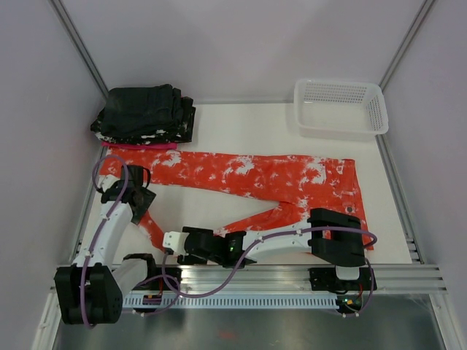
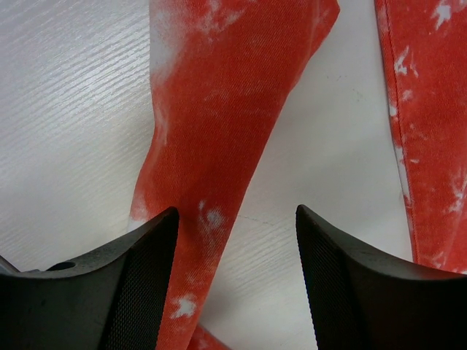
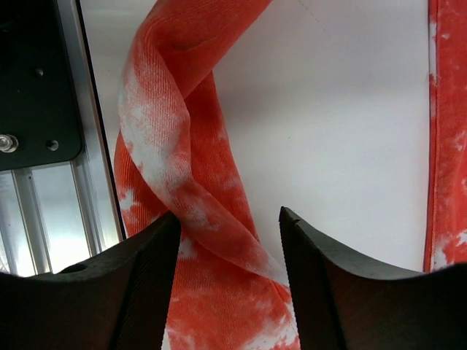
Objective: Fold and stack the trousers
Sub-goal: Flatten the trousers out
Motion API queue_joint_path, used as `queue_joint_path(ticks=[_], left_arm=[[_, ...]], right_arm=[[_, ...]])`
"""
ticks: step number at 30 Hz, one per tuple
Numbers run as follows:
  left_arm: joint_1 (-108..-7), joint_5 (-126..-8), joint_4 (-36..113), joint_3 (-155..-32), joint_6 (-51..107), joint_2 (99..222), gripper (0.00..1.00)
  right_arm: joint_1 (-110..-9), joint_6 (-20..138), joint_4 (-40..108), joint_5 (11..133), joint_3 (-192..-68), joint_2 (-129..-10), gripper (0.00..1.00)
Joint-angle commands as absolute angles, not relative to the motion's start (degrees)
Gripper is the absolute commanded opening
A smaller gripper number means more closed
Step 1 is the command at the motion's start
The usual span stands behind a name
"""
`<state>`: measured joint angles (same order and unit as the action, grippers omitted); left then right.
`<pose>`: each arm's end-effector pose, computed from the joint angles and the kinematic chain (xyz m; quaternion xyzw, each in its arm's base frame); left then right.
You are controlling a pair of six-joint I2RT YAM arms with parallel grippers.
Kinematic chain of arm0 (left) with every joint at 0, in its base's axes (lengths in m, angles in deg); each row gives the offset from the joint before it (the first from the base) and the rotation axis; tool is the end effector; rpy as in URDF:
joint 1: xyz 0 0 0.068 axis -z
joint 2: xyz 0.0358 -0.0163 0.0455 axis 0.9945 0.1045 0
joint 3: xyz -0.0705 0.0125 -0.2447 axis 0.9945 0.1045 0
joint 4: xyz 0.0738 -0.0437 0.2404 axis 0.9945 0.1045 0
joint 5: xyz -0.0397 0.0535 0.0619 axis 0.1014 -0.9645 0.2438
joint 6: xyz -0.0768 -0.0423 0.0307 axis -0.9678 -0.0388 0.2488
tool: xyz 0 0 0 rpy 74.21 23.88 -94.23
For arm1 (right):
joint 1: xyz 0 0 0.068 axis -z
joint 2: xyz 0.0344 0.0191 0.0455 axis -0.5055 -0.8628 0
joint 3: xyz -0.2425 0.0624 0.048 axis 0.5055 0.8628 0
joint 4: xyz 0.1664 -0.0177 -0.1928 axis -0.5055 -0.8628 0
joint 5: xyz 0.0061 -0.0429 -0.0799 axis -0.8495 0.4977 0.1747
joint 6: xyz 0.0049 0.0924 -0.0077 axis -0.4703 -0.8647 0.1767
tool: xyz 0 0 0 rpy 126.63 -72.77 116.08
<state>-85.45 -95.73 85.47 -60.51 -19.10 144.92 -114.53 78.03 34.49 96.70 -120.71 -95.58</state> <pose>0.2015 0.0346 0.1588 -0.5123 0.8151 0.0552 0.2648 0.0679 0.4236 0.1389 -0.6280 0.6448 0.1346 0.4145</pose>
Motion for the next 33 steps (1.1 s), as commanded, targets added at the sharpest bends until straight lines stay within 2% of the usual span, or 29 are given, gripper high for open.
queue_joint_path(ticks=[1, 2, 3, 4, 5, 7, 8, 14, 19, 26, 30, 33], left_arm=[[-85.76, -95.61, 84.21, -60.28, -16.88, 144.44, 0.71], [-85.93, -95.79, 84.47, -60.37, -16.88, 144.35, 0.71], [-86.02, -95.96, 85.34, -60.72, -17.05, 144.17, 0.71], [-86.11, -96.14, 85.87, -60.98, -17.23, 144.00, 0.71], [-86.11, -96.40, 86.14, -61.16, -17.23, 143.65, 0.71], [-86.64, -96.67, 86.75, -61.69, -17.31, 142.59, 0.72], [-86.99, -96.67, 87.02, -62.04, -17.14, 142.24, 0.72], [-88.83, -100.44, 90.09, -67.39, -15.56, 140.92, 0.74], [-90.15, -101.86, 90.71, -69.07, -15.64, 140.92, 0.75], [-95.33, -98.78, 85.10, -64.86, -14.07, 145.13, 0.75], [-96.57, -95.97, 77.99, -63.54, -10.55, 146.28, 0.76], [-96.57, -94.83, 78.84, -64.24, -11.60, 148.91, 0.77]], right_arm=[[-114.92, 80.22, 38.23, 98.47, -123.23, -96.73, 0.62], [-114.74, 80.48, 38.58, 98.47, -123.23, -96.91, 0.56], [-114.74, 81.01, 39.28, 98.47, -123.49, -97.43, 0.44], [-114.65, 81.01, 39.55, 98.38, -123.75, -97.70, 0.37], [-114.22, 80.31, 40.07, 97.25, -124.19, -97.96, 0.17], [-112.56, 79.00, 40.87, 94.27, -124.19, -97.96, 0.03], [-111.85, 78.12, 41.92, 91.38, -123.93, -97.88, 0.00], [-103.24, 66.18, 48.15, 82.58, -119.90, -93.93, 0.00], [-96.38, 57.64, 47.03, 77.03, -120.67, -96.55, 0.00], [-94.26, 56.49, 42.54, 71.58, -124.63, -106.21, 0.00], [-94.17, 55.70, 42.80, 70.26, -125.16, -108.33, 0.00], [-93.82, 55.08, 42.45, 71.92, -125.69, -108.77, 0.00]])
